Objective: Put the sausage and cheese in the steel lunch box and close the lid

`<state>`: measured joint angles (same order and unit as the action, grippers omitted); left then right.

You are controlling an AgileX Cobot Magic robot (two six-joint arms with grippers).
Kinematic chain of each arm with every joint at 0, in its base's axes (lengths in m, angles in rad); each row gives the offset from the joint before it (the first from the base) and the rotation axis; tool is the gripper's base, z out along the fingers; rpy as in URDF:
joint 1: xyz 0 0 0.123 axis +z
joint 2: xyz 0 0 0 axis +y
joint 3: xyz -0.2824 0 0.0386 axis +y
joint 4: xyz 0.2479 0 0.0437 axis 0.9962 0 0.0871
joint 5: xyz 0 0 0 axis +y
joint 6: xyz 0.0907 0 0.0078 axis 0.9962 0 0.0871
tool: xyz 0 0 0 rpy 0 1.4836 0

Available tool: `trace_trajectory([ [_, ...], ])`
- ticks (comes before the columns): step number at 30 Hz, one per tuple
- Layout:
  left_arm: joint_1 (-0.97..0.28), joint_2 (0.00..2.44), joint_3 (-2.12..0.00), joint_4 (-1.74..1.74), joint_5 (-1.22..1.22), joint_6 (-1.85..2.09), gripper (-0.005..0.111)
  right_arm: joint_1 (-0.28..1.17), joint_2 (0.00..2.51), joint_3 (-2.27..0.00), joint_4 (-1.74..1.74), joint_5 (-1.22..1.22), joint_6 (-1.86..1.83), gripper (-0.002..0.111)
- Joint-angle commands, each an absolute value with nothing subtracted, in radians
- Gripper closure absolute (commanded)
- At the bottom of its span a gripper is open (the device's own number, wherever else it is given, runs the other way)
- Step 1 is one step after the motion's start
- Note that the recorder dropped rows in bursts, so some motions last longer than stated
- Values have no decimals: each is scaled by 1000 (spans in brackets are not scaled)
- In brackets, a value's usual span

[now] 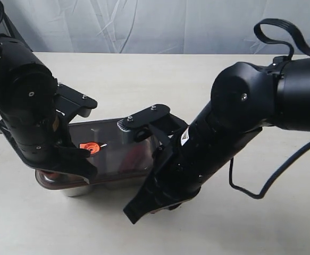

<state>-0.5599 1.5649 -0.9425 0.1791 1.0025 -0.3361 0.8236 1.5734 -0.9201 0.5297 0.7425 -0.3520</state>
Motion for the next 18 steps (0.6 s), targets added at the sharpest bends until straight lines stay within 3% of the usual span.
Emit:
trace_trajectory([
  [1, -557, 1566, -945, 170, 990, -333, 106, 828, 1594, -925, 531, 699, -359, 109],
  [18, -557, 1566, -945, 170, 988, -329, 106, 828, 1683, -925, 535, 566, -359, 109],
])
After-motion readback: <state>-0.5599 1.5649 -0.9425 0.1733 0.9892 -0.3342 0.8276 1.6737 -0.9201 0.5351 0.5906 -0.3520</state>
